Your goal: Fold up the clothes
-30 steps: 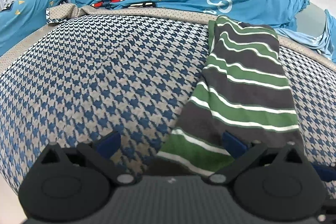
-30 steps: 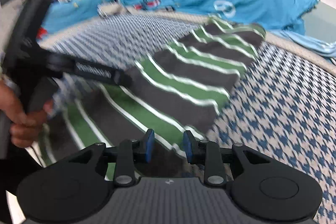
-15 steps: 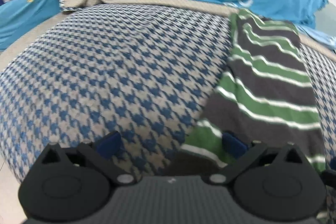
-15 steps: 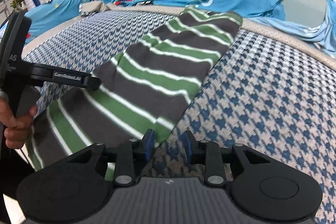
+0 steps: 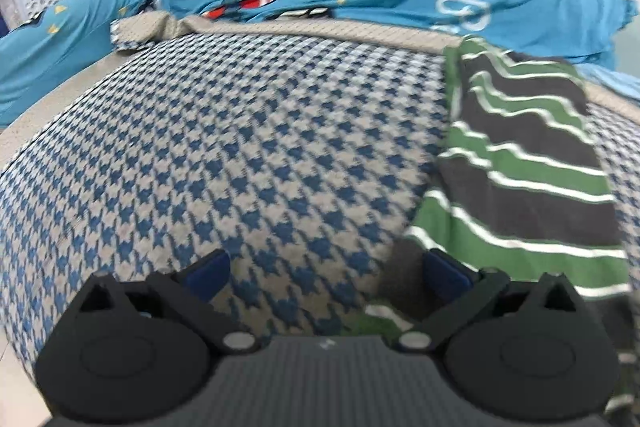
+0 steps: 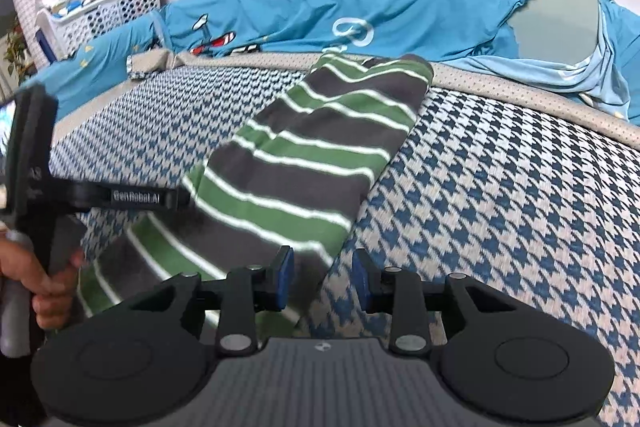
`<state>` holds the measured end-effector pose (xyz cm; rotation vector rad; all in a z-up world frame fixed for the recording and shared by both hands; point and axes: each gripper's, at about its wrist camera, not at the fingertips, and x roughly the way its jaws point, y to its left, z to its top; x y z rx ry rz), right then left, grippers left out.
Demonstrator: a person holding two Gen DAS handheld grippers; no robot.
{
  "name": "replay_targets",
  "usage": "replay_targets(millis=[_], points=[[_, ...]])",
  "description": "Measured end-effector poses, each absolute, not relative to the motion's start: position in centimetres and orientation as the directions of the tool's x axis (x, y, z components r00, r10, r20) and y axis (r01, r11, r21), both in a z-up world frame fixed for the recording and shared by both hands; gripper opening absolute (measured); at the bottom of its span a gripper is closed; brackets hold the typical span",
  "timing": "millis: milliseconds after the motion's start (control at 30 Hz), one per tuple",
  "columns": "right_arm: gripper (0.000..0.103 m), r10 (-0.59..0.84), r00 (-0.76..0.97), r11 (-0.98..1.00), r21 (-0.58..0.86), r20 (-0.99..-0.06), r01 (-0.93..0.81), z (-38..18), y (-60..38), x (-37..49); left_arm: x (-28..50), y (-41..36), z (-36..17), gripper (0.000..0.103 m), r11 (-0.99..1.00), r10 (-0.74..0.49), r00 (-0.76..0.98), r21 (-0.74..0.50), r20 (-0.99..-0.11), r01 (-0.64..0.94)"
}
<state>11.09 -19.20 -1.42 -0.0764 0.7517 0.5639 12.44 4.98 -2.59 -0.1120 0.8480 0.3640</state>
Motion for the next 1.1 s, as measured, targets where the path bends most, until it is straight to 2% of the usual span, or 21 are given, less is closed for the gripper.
replay_targets(millis=[167, 433, 900, 1100], points=[[0.032, 0.463, 0.601, 0.862, 0.172, -0.651, -0.477, -1.5, -19.4, 13.1, 12.7, 6.2, -2.9, 0.103, 0.927, 0.252, 0.574, 0.025, -0.780, -0.374], [0.032, 0.475, 0.617, 0.870, 0.228, -0.627, -0.438, -2.2, -19.4, 16.7, 14.1, 6.8, -1.9, 0.103, 0.952, 0.234, 0.530, 0.080, -0.815, -0.296], [0.032, 0.476, 0.647, 0.877, 0.263, -0.596, -0.402, -3.5, -19.3, 23.0, 15.7, 5.2, -0.9, 0.103, 0.952, 0.187, 0.572, 0.002, -0.798, -0.308], [0.038, 0.473, 0.667, 0.880, 0.285, -0.575, -0.379, -3.6, -19.8, 25.3, 16.4, 4.4, -1.0, 0.103, 0.952, 0.152, 0.561, -0.032, -0.814, -0.304]])
